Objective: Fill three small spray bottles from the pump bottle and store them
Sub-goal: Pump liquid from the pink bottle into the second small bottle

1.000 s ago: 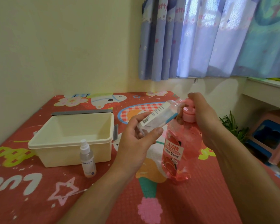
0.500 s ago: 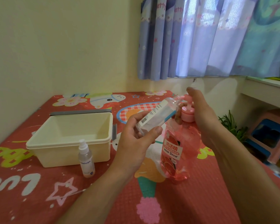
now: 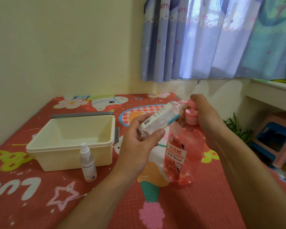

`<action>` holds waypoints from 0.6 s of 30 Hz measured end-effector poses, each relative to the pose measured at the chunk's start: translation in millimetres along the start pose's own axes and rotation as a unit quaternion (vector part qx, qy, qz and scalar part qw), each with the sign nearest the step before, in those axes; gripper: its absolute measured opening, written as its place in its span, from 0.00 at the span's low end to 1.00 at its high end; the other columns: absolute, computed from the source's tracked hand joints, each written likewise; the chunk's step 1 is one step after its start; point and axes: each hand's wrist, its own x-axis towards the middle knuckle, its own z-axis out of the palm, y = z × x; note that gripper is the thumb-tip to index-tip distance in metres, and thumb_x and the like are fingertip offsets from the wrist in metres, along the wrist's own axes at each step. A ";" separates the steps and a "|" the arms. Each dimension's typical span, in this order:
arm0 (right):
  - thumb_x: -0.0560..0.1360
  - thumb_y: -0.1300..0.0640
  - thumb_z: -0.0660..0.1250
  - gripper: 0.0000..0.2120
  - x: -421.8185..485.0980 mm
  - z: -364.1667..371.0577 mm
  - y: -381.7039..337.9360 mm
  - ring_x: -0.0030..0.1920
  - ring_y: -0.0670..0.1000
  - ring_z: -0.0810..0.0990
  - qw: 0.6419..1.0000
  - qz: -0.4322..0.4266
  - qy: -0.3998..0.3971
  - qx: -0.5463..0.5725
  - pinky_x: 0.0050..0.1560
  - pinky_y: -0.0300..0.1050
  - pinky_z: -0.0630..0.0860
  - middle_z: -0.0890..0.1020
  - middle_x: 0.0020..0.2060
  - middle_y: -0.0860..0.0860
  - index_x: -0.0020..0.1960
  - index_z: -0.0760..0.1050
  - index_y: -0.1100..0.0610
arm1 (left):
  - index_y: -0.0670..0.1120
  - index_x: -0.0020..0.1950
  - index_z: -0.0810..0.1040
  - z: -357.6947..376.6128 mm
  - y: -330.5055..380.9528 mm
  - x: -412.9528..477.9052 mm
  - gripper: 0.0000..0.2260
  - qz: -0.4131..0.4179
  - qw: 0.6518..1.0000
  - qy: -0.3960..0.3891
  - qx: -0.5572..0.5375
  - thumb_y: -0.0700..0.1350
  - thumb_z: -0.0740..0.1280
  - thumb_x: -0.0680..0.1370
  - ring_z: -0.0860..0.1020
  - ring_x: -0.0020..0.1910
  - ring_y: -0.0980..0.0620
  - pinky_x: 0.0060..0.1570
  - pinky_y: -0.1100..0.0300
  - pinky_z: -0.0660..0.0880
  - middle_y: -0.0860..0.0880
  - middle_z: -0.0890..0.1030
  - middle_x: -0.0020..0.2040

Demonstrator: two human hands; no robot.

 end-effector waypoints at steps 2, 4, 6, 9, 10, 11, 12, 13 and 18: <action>0.79 0.45 0.54 0.23 -0.7 0.4 -0.4 0.23 0.49 0.71 1.000 0.002 0.003 -0.006 0.29 0.44 0.64 0.76 0.24 0.55 0.34 0.74 0.59 | 0.54 0.57 0.76 -0.7 -0.3 0.1 0.17 -0.003 1.000 -0.001 0.001 0.39 0.72 0.73 0.82 0.52 0.47 0.42 0.67 0.78 0.50 0.82 0.53; 0.79 0.44 0.54 0.24 -0.8 0.6 0.4 0.25 0.50 0.72 1.000 -0.003 0.004 0.003 0.30 0.45 0.64 0.76 0.23 0.56 0.33 0.74 0.58 | 0.54 0.58 0.76 -1.4 -0.7 -0.1 0.17 -0.006 1.000 -0.002 0.002 0.39 0.72 0.73 0.82 0.53 0.45 0.43 0.66 0.79 0.50 0.82 0.54; 0.78 0.40 0.55 0.27 -1.0 0.6 1.6 0.27 0.52 0.72 1.000 -0.006 0.002 0.010 0.32 0.46 0.65 0.77 0.24 0.56 0.32 0.75 0.58 | 0.54 0.59 0.75 -1.4 -0.8 -0.6 0.18 -0.004 1.000 -0.003 0.003 0.41 0.73 0.72 0.81 0.54 0.44 0.43 0.65 0.79 0.49 0.81 0.55; 0.78 0.38 0.54 0.29 0.0 -0.1 2.5 0.27 0.51 0.72 1.000 0.000 0.000 0.003 0.32 0.46 0.66 0.77 0.25 0.56 0.32 0.75 0.58 | 0.55 0.59 0.75 0.2 0.0 -0.9 0.18 0.001 1.000 -0.004 0.005 0.43 0.73 0.72 0.81 0.54 0.45 0.42 0.67 0.77 0.48 0.81 0.56; 0.78 0.39 0.54 0.27 0.4 -0.2 2.2 0.25 0.50 0.72 1.000 0.001 0.000 0.002 0.31 0.45 0.66 0.77 0.25 0.56 0.33 0.74 0.59 | 0.55 0.59 0.75 0.7 0.1 -1.1 0.18 0.000 1.000 -0.004 0.004 0.43 0.73 0.72 0.81 0.53 0.46 0.42 0.67 0.77 0.48 0.81 0.55; 0.79 0.42 0.54 0.26 0.7 -0.1 1.7 0.25 0.50 0.72 1.000 0.002 0.001 0.001 0.29 0.44 0.65 0.76 0.24 0.56 0.34 0.74 0.59 | 0.55 0.59 0.75 0.6 0.0 -0.9 0.17 0.000 1.000 -0.004 0.003 0.42 0.72 0.73 0.81 0.53 0.46 0.42 0.67 0.77 0.49 0.81 0.55; 0.79 0.44 0.53 0.24 0.8 0.1 1.4 0.25 0.50 0.71 1.000 0.001 0.002 -0.003 0.29 0.44 0.65 0.76 0.24 0.56 0.35 0.74 0.60 | 0.55 0.58 0.75 0.3 -0.2 -0.8 0.17 -0.001 1.000 -0.002 0.002 0.41 0.72 0.73 0.81 0.53 0.46 0.42 0.68 0.77 0.50 0.81 0.54; 0.79 0.45 0.53 0.23 0.7 0.1 1.3 0.26 0.50 0.71 1.000 -0.002 0.000 -0.007 0.29 0.44 0.64 0.75 0.24 0.56 0.36 0.74 0.60 | 0.55 0.58 0.76 -0.3 -0.5 -0.7 0.17 -0.002 1.000 -0.001 0.001 0.40 0.72 0.73 0.81 0.53 0.46 0.41 0.68 0.77 0.50 0.82 0.53; 0.78 0.41 0.55 0.26 -1.2 -0.4 2.1 0.29 0.53 0.71 1.000 0.001 -0.002 0.009 0.31 0.45 0.65 0.77 0.25 0.57 0.33 0.74 0.58 | 0.55 0.58 0.76 -1.5 -1.1 -1.0 0.17 -0.006 1.000 0.000 0.006 0.41 0.73 0.73 0.81 0.53 0.44 0.43 0.65 0.78 0.49 0.81 0.54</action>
